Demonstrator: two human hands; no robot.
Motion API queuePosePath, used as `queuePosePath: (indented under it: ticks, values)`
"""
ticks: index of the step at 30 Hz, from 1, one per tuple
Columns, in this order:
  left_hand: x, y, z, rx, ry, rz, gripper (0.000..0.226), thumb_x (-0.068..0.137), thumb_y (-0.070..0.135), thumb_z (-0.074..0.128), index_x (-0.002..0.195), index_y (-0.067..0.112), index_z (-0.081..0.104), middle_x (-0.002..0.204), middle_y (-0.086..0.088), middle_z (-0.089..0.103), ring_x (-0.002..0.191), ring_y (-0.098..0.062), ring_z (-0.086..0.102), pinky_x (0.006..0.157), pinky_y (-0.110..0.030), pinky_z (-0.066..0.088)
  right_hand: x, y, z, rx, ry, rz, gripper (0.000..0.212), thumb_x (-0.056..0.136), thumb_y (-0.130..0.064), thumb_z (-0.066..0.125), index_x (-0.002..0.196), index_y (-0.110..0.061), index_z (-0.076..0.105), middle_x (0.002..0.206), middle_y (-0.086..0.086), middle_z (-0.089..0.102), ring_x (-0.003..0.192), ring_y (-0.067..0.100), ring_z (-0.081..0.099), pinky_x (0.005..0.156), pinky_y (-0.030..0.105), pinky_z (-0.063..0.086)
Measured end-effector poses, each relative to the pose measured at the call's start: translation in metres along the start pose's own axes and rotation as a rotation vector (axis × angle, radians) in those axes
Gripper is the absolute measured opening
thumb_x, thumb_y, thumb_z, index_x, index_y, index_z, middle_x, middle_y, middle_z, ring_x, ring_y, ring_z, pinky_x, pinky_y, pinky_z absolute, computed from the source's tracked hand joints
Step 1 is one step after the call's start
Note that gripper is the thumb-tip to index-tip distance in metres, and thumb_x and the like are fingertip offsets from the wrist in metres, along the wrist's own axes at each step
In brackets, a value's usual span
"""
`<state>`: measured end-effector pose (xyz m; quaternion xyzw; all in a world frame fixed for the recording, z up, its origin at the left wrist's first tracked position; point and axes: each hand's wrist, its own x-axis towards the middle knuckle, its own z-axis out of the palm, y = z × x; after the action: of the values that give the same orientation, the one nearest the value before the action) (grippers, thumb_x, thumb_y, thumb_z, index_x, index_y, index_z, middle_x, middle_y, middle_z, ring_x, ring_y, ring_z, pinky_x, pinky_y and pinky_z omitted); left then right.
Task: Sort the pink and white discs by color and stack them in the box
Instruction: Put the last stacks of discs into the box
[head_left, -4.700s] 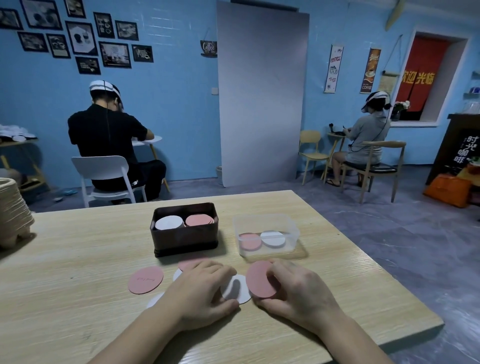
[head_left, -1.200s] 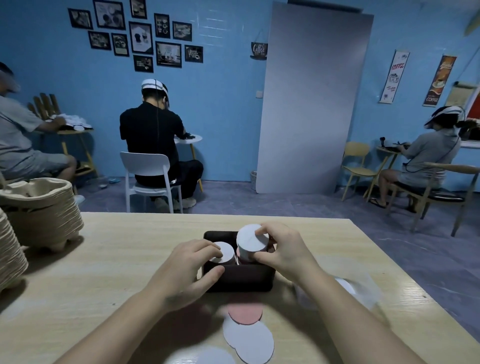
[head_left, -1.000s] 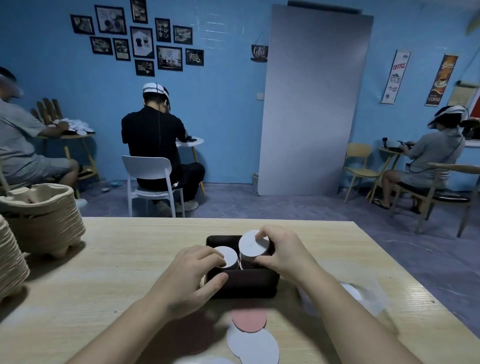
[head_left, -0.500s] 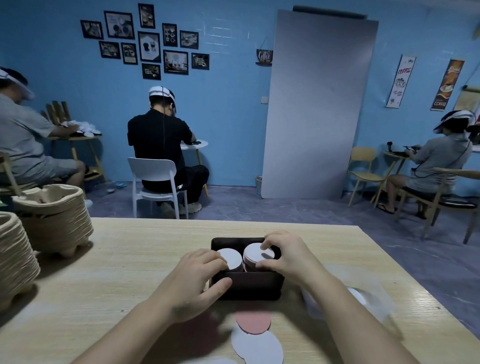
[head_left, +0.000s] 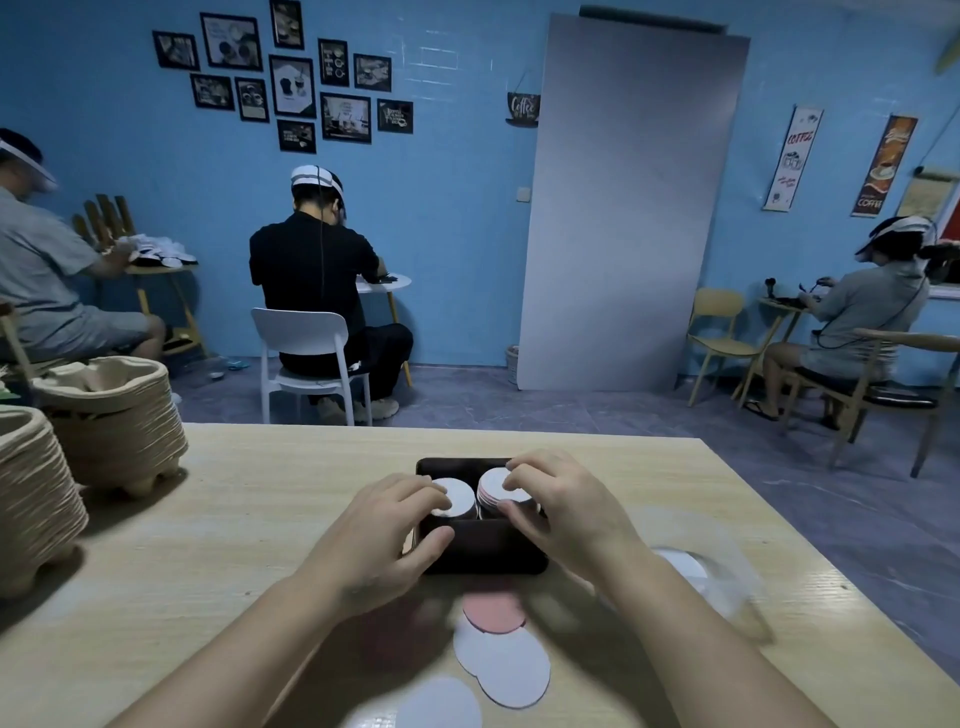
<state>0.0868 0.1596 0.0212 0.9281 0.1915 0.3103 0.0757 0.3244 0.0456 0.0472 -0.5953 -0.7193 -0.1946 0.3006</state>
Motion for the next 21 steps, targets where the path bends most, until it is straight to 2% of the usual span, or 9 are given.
queuePosePath:
  ticks: [2,5,9,11,15,21]
  values:
    - [-0.003,0.007,-0.005,0.003,0.036,0.016,0.024,0.095,0.044,0.055,0.109,0.027,0.065,0.114,0.019,0.062,0.111,-0.009,0.057,0.094,-0.035,0.048,-0.012,-0.015,-0.004,0.017,0.025,-0.026,0.012,0.091,-0.028,0.063,0.091,-0.016,0.066,0.104,-0.003,0.066,0.095,0.022,0.059,0.076,0.033,0.052]
    - [-0.014,0.022,-0.013,-0.009,0.09,0.043,0.014,0.093,0.033,0.059,0.101,0.024,0.065,0.101,0.016,0.063,0.095,-0.012,0.059,0.084,-0.035,0.049,-0.04,-0.035,-0.008,0.092,0.033,0.01,0.011,0.094,-0.028,0.06,0.089,-0.018,0.064,0.093,-0.007,0.063,0.084,0.018,0.056,0.071,0.033,0.049]
    - [-0.044,0.044,-0.016,-0.023,0.108,0.064,0.005,0.091,0.025,0.061,0.092,0.023,0.065,0.091,0.016,0.061,0.085,-0.011,0.057,0.075,-0.034,0.048,-0.089,-0.052,-0.009,0.151,-0.076,0.086,0.011,0.096,-0.036,0.058,0.09,-0.027,0.061,0.09,-0.014,0.06,0.084,0.01,0.055,0.071,0.037,0.05]
    - [-0.062,0.05,-0.012,-0.027,0.067,0.075,0.002,0.09,0.023,0.064,0.092,0.024,0.064,0.093,0.018,0.06,0.085,-0.009,0.056,0.074,-0.031,0.048,-0.109,-0.058,-0.011,0.165,-0.147,0.134,0.017,0.093,-0.046,0.06,0.097,-0.029,0.062,0.1,-0.017,0.06,0.092,0.008,0.056,0.076,0.034,0.052]
    - [-0.088,0.057,-0.001,-0.049,-0.027,0.075,0.01,0.094,0.035,0.062,0.1,0.027,0.063,0.101,0.018,0.061,0.096,-0.007,0.057,0.078,-0.031,0.052,-0.13,-0.063,-0.014,0.109,-0.228,0.143,0.041,0.083,-0.065,0.063,0.102,-0.029,0.063,0.115,-0.018,0.059,0.108,0.008,0.055,0.088,0.027,0.048]
    - [-0.098,0.064,0.008,-0.045,-0.066,0.104,0.018,0.1,0.047,0.057,0.109,0.033,0.063,0.115,0.025,0.059,0.11,0.001,0.054,0.088,-0.029,0.048,-0.128,-0.067,-0.013,0.006,-0.273,0.188,0.049,0.077,-0.076,0.055,0.091,-0.029,0.054,0.096,-0.016,0.06,0.1,0.008,0.049,0.086,0.027,0.044]
